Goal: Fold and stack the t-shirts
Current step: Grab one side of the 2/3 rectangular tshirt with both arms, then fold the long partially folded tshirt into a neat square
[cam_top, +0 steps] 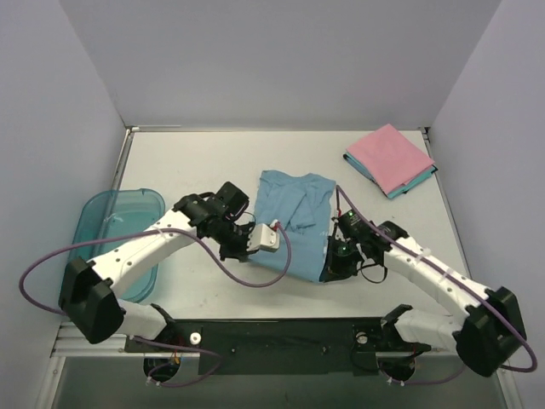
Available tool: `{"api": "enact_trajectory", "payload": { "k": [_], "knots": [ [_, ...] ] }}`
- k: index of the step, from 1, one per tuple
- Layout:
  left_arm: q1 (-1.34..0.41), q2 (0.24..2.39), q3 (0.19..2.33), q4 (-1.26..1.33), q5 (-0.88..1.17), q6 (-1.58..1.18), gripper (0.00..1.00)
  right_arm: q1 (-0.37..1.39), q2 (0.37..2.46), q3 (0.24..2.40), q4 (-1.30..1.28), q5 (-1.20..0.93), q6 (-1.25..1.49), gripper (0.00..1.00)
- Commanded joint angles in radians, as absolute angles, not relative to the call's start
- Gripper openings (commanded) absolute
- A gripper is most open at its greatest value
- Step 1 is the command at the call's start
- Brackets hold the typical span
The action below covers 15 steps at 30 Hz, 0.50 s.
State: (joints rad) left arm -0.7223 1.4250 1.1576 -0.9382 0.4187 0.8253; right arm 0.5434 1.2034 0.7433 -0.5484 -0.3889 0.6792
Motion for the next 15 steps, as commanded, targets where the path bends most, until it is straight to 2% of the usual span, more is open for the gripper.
{"api": "enact_trajectory", "payload": {
  "k": [1, 4, 7, 10, 15],
  "knots": [
    [-0.742, 1.293, 1.190, -1.280, 0.601, 0.903, 0.00, 0.694, 1.037, 0.764, -0.794, -0.362, 0.842, 0.00],
    [-0.741, 1.256, 1.256, -1.383, 0.655, 0.897, 0.00, 0.724, 0.976, 0.843, -0.880, -0.357, 0.885, 0.00],
    [-0.704, 1.272, 1.324, -1.370, 0.672, 0.822, 0.00, 0.704, 1.002, 0.948, -0.904, -0.362, 0.864, 0.00],
    [-0.600, 1.340, 1.374, -1.306, 0.678, 0.776, 0.00, 0.640, 1.112, 1.029, -0.899, -0.391, 0.792, 0.00],
    [-0.522, 1.485, 1.469, -1.212, 0.615, 0.709, 0.00, 0.471, 1.300, 1.146, -0.842, -0.411, 0.638, 0.00]
  ]
}}
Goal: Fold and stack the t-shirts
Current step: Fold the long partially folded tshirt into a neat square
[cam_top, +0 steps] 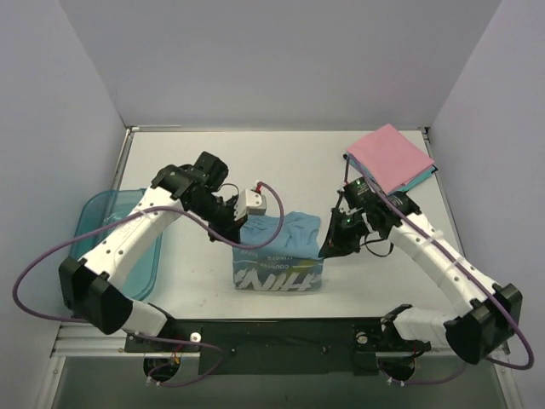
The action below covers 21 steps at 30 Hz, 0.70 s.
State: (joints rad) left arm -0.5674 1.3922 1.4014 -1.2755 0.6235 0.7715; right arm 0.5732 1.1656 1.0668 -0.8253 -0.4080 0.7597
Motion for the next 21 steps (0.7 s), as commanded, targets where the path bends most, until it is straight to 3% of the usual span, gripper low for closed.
{"api": "enact_trajectory", "payload": {
  "k": [1, 8, 21],
  "knots": [
    [-0.500, 1.523, 1.485, -1.185, 0.604, 0.686, 0.00, 0.442, 1.327, 1.184, -0.832, -0.419, 0.615, 0.00],
    [-0.411, 1.705, 1.555, -1.030, 0.526, 0.626, 0.00, 0.361, 1.630, 1.357, -0.738, -0.433, 0.566, 0.00],
    [-0.364, 1.991, 1.735, -0.954, 0.517, 0.548, 0.00, 0.299, 1.913, 1.529, -0.635, -0.416, 0.627, 0.00]
  ]
}}
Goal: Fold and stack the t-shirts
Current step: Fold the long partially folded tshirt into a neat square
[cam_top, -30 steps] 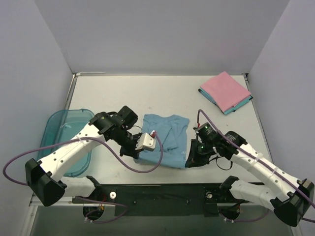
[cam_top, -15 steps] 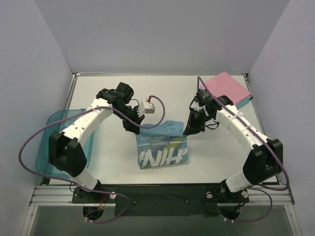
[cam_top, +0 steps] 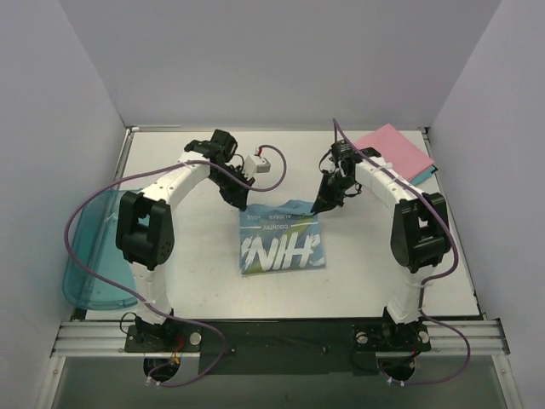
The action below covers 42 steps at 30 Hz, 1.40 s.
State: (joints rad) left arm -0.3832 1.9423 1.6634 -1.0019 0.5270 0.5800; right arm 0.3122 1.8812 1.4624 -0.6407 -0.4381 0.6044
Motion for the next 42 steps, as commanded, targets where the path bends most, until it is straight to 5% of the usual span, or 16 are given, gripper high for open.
{"api": "enact_trajectory", "payload": {
  "k": [1, 21, 23, 24, 26, 32, 34, 38, 39, 42],
  "knots": [
    [-0.362, 2.006, 1.746, -0.931, 0.506, 0.539, 0.00, 0.293, 1.931, 1.538, -0.632, -0.414, 0.633, 0.00],
    [-0.370, 2.134, 1.836, -0.710, 0.466, 0.453, 0.00, 0.239, 2.078, 1.640, -0.531, -0.339, 0.710, 0.00],
    [-0.374, 2.176, 1.861, -0.696, 0.454, 0.428, 0.17, 0.232, 2.100, 1.640, -0.508, -0.350, 0.729, 0.14],
    [-0.376, 2.186, 1.874, -0.690, 0.446, 0.408, 0.31, 0.224, 2.106, 1.643, -0.503, -0.350, 0.738, 0.31],
    [-0.374, 2.209, 1.887, -0.664, 0.427, 0.372, 0.41, 0.213, 2.117, 1.660, -0.494, -0.322, 0.742, 0.38],
    [-0.367, 2.209, 1.970, -0.612, 0.266, 0.249, 0.47, 0.201, 2.015, 1.735, -0.488, -0.255, 0.602, 0.40],
    [-0.365, 2.148, 1.967, -0.626, 0.226, 0.227, 0.46, 0.218, 1.936, 1.660, -0.476, -0.235, 0.534, 0.37],
    [-0.386, 2.010, 1.797, -0.606, 0.351, 0.213, 0.28, 0.284, 1.800, 1.426, -0.353, -0.302, 0.509, 0.00],
    [-0.391, 1.993, 1.774, -0.606, 0.415, 0.209, 0.17, 0.293, 1.795, 1.404, -0.330, -0.339, 0.526, 0.00],
    [-0.399, 1.997, 1.685, -0.609, 0.512, 0.201, 0.05, 0.327, 1.865, 1.406, -0.340, -0.397, 0.560, 0.00]
  ]
}}
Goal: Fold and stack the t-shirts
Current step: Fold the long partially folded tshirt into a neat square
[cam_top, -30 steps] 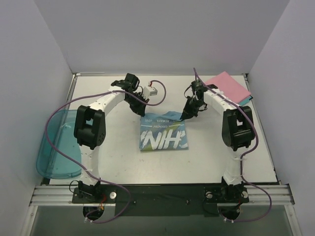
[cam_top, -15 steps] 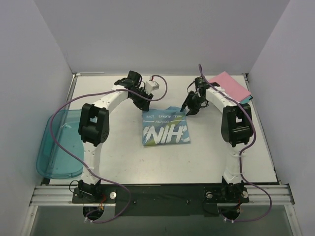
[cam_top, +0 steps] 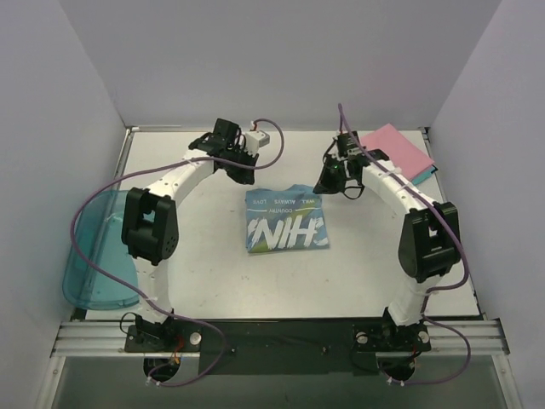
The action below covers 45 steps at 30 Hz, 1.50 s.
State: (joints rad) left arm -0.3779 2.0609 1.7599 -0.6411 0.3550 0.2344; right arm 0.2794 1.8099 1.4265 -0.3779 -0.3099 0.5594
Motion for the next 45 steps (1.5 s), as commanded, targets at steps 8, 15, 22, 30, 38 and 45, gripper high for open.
{"api": "enact_trajectory", "payload": {
  "k": [8, 15, 22, 30, 38, 45],
  "knots": [
    [-0.396, 2.181, 1.788, -0.603, 0.434, 0.199, 0.02, 0.299, 2.164, 1.722, -0.414, -0.373, 0.595, 0.00],
    [-0.384, 2.290, 1.901, -0.595, 0.373, 0.157, 0.03, 0.252, 2.342, 1.919, -0.502, -0.339, 0.640, 0.00],
    [-0.376, 2.280, 1.934, -0.607, 0.360, 0.063, 0.16, 0.213, 2.272, 1.931, -0.506, -0.344, 0.617, 0.00],
    [-0.367, 2.082, 1.873, -0.543, 0.285, 0.029, 0.34, 0.153, 1.990, 1.688, -0.564, -0.314, 0.465, 0.69],
    [-0.397, 1.898, 1.521, -0.497, 0.360, -0.146, 0.36, 0.184, 1.905, 1.341, -0.431, -0.541, 0.446, 0.77],
    [-0.420, 1.897, 1.339, -0.390, 0.357, -0.202, 0.35, 0.181, 1.999, 1.227, -0.267, -0.623, 0.528, 0.73]
  ]
}}
